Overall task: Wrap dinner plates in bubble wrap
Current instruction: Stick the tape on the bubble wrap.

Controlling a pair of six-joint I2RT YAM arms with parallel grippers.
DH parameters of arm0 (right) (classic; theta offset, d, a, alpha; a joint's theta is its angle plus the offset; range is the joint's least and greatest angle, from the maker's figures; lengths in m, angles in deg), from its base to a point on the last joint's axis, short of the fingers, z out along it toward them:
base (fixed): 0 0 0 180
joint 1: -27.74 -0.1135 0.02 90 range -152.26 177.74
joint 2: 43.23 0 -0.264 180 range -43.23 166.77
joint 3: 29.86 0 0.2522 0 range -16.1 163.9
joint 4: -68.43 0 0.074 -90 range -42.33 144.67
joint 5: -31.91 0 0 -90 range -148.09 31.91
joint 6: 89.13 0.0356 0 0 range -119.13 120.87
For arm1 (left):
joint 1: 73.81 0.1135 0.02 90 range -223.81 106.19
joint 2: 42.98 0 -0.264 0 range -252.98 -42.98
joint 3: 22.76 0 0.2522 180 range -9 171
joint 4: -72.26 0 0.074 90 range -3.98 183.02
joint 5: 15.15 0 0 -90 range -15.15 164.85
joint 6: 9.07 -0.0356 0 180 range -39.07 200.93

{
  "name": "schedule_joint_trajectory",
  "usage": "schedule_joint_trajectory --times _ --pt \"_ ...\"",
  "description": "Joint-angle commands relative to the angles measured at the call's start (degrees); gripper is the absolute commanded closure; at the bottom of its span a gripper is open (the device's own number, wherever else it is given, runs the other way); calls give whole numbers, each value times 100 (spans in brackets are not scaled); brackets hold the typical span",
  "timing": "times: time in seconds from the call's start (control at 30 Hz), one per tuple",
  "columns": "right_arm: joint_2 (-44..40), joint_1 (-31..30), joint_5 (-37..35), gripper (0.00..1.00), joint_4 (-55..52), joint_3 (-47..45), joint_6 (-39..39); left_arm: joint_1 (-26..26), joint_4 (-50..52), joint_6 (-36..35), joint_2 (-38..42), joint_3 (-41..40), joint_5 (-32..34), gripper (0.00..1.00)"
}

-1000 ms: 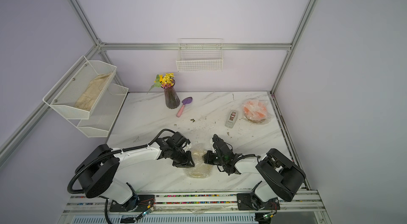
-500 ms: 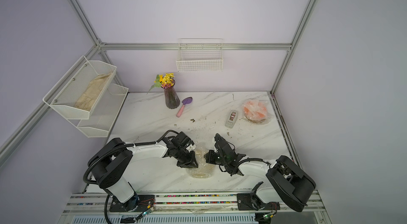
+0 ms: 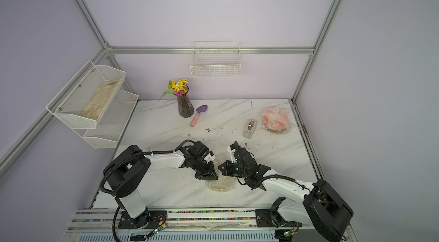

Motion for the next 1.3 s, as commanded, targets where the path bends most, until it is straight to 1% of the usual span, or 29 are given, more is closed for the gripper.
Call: schedule_joint_trajectory --times 0.0,0.17,0.33,0.53,0.63,0.77,0.87,0.97,1.1,1.27 --pt "359 -6 164 100 14 -121 -197 -22 204 -74 -247 10 435 83" --pt "739 -9 -317 100 20 -303 -310 -22 305 -79 -91 76 468 83" --pt "783 -4 -381 100 21 -265 -397 -20 752 -78 406 330 660 81" --pt "791 -9 -379 100 29 -325 -400 -22 1540 -184 974 1049 980 80" --pt "835 -9 -357 100 41 -304 -396 -21 1569 -145 987 1332 934 80" --pt "896 -7 -328 100 107 -326 -374 -130 1415 -111 674 1560 731 80" --pt "901 -6 -320 100 99 -326 -374 -266 1095 -59 349 1425 461 80" --pt "871 -9 -341 100 49 -326 -375 -349 448 105 80 996 76 81" --pt "850 -7 -431 100 -53 -317 -353 -374 -228 229 -140 388 -311 84" --pt "848 -8 -574 100 -241 -231 -348 -391 -181 -111 -376 -49 -491 88"
